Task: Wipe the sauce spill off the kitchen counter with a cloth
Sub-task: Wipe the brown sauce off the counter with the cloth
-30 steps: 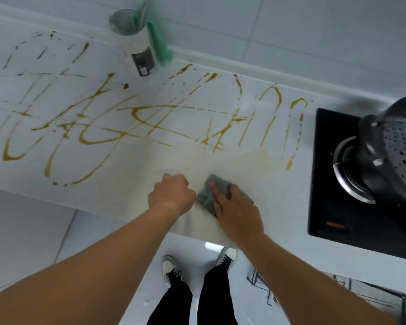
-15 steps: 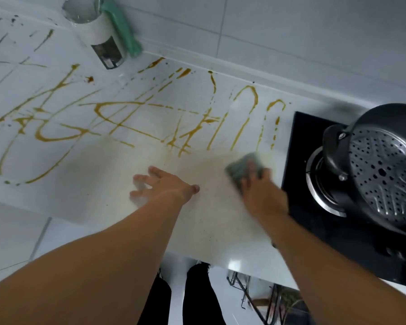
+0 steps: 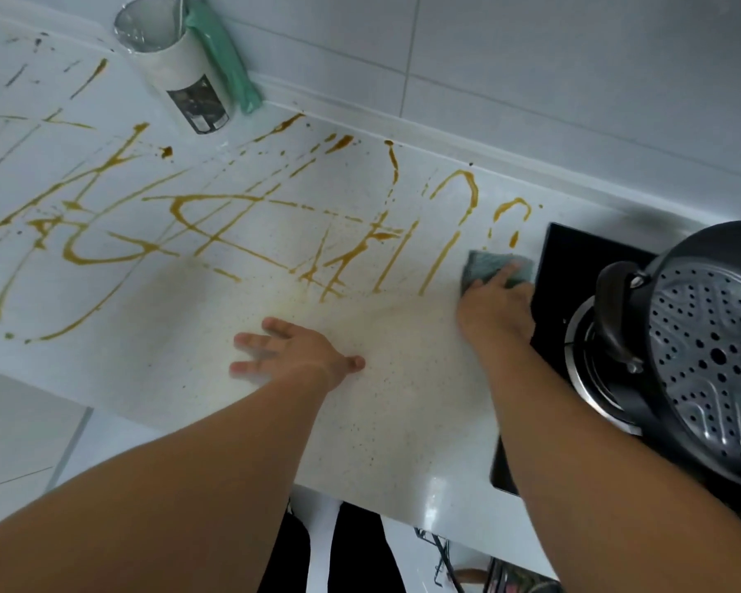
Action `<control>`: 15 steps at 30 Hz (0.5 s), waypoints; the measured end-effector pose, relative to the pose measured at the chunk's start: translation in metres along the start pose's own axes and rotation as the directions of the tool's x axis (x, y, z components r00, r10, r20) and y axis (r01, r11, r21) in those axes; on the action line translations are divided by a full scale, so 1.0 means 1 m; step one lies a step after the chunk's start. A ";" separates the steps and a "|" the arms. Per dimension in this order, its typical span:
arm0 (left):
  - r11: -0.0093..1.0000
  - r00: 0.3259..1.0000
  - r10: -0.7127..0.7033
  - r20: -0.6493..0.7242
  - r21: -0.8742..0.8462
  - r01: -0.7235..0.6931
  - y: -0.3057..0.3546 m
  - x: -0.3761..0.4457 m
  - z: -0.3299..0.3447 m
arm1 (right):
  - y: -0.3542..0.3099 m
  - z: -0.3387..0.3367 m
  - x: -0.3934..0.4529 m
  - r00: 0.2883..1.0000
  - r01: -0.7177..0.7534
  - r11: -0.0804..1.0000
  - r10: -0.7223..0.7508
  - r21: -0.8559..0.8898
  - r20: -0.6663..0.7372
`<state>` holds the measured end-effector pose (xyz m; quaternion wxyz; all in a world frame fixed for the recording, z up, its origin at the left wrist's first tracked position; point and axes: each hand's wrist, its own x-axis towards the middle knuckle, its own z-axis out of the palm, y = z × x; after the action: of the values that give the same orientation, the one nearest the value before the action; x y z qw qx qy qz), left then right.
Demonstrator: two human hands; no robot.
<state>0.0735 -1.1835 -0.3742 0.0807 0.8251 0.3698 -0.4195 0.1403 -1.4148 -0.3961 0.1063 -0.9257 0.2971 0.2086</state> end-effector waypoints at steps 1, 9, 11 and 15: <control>1.000 1.000 -0.007 0.004 -0.007 0.007 0.000 0.001 0.001 | -0.011 0.011 -0.015 0.992 0.124 0.992 -0.124 -0.026 0.001; 1.000 0.999 0.019 -0.027 -0.023 -0.020 0.000 0.012 0.010 | 0.003 -0.009 0.028 0.991 0.121 0.989 -0.126 -0.084 -0.052; 0.999 0.999 0.029 -0.014 -0.034 -0.029 -0.001 0.013 0.011 | -0.011 -0.017 0.042 0.998 -0.017 1.000 0.018 0.026 -0.054; 0.998 0.999 0.040 -0.008 -0.041 -0.040 0.000 0.013 0.009 | -0.039 0.019 -0.009 0.940 0.339 0.936 -0.341 -0.096 0.000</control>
<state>0.0730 -1.1808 -0.3899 0.1046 0.8319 0.3621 -0.4073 0.1505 -1.3726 -0.4061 0.0943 -0.9688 0.1234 0.1931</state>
